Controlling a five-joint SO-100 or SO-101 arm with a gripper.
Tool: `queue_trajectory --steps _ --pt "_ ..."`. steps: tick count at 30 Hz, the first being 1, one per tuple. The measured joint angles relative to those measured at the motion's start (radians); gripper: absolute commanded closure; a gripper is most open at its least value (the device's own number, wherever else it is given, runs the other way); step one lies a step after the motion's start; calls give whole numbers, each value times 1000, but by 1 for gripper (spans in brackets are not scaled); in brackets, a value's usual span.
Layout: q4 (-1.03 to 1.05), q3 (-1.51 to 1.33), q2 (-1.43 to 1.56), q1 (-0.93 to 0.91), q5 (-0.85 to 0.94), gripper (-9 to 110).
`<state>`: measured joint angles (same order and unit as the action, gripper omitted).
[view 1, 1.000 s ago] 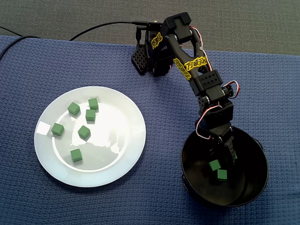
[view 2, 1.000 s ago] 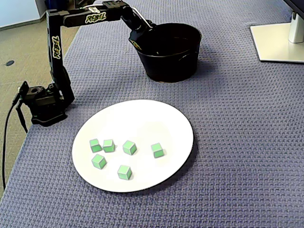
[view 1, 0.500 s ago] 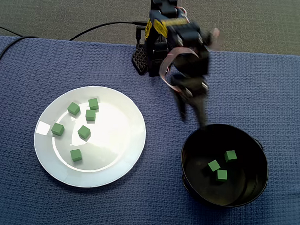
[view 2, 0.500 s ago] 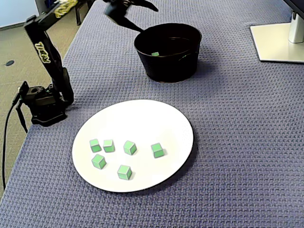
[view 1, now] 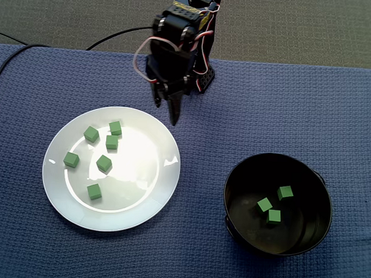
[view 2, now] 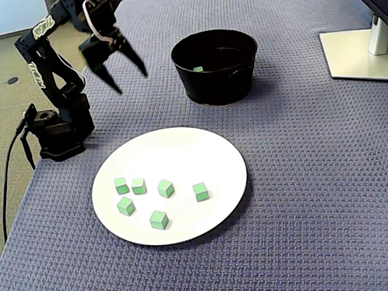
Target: Pick up the items on the white plate and put them in the black container.
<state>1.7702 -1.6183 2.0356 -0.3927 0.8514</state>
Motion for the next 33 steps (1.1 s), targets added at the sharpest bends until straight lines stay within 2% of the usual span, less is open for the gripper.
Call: queue_trajectory --steps 7,15,33 --pt "-37 -192 -2 -152 149 82" --pt "-278 -348 -109 -252 196 80" --pt "-451 -336 -370 -460 333 80"
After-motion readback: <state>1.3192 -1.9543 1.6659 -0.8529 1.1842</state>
